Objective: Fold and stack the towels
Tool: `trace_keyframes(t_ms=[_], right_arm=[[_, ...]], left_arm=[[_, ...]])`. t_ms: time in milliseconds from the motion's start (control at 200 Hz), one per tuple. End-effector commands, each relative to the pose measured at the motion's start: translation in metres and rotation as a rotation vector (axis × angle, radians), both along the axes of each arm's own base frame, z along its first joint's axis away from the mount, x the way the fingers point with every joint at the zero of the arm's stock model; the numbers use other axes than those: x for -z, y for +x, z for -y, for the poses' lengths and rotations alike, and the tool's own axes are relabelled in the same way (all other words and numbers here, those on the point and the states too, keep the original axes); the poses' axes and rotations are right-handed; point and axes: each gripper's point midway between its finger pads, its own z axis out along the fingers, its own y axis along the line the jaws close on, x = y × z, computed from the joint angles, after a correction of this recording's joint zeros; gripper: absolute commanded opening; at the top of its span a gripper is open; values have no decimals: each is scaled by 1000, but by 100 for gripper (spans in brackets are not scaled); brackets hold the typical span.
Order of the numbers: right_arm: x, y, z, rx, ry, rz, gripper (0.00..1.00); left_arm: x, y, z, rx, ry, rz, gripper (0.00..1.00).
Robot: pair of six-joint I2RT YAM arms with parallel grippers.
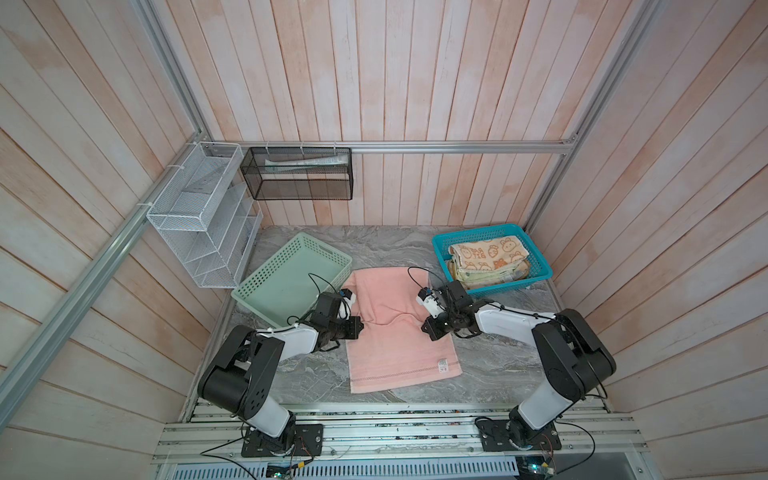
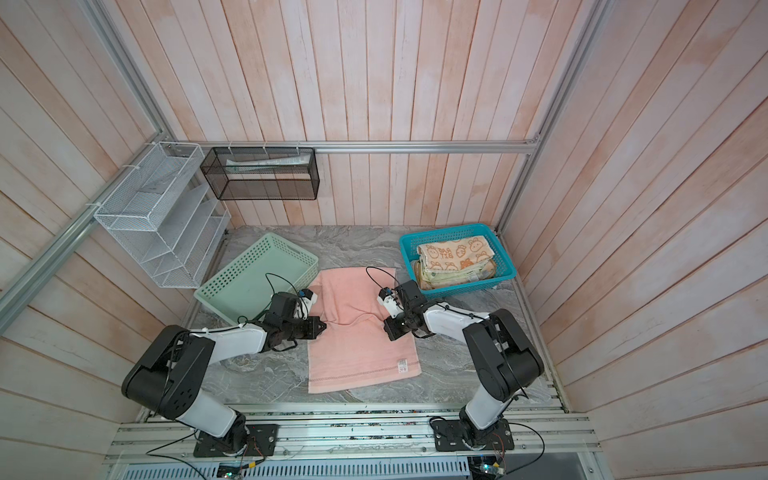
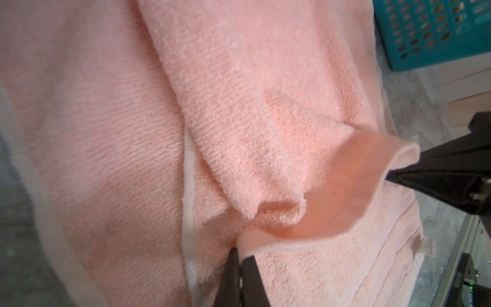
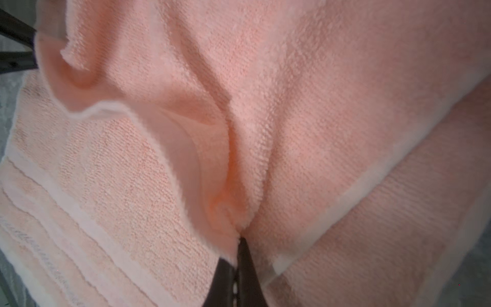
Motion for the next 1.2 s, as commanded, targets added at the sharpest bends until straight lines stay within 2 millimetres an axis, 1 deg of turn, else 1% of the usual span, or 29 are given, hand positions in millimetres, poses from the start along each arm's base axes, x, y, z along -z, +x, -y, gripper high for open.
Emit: trace_keyframes(t_ms=[0, 115, 260, 350, 405, 485, 530, 570, 615, 665, 720, 785, 810, 815, 835, 875, 955, 995, 1020, 1115, 1195], right_arm=[[3, 15, 4, 48, -25, -3, 0], [3, 26, -2, 49, -24, -2, 0], [-6, 48, -13, 40, -18, 29, 0], [-6, 60, -17, 30, -27, 41, 0], [-4, 64, -19, 27, -32, 40, 0], [-2, 67, -21, 16, -39, 35, 0], [-4, 68, -20, 12, -47, 38, 0], [-7, 69, -18, 12, -61, 48, 0], [-17, 73, -15, 15, -76, 78, 0], [-33, 81, -12, 17, -94, 119, 0], [-55, 92, -10, 20, -104, 170, 0], [-85, 109, -7, 31, -107, 230, 0], [-97, 116, -5, 38, -107, 255, 0], [-99, 118, -4, 39, -108, 259, 0], [-109, 124, -3, 45, -106, 280, 0], [-127, 138, 2, 71, -106, 317, 0], [-162, 163, 12, 106, -85, 386, 0], [-174, 174, 16, 117, -80, 410, 0], [-185, 181, 18, 127, -71, 432, 0], [-210, 199, 26, 147, -58, 470, 0], [-225, 209, 31, 159, -66, 491, 0]], left_arm=[[-10, 32, -16, -17, 8, 70, 0], [-14, 59, -30, -28, 34, 92, 0], [-22, 92, -44, -73, -9, 113, 0], [-26, 109, -54, -118, -15, 123, 0], [-27, 115, -60, -136, -24, 122, 0], [-36, 120, -59, -122, -32, 137, 0], [-44, 119, -57, -111, -30, 148, 0], [-55, 117, -56, -103, -29, 163, 0], [-72, 115, -55, -94, -26, 192, 0], [-98, 116, -55, -85, -13, 243, 0], [-126, 119, -56, -76, 11, 300, 0], [-163, 131, -57, -54, 46, 374, 0], [-175, 136, -57, -43, 65, 393, 0], [-174, 137, -57, -42, 69, 389, 0], [-187, 142, -58, -26, 94, 421, 0], [-203, 153, -59, -8, 133, 450, 0], [-226, 172, -60, 21, 188, 494, 0], [-234, 181, -61, 31, 209, 511, 0], [-240, 186, -61, 36, 223, 526, 0], [-258, 202, -66, 44, 281, 578, 0], [-270, 208, -68, 55, 313, 612, 0]])
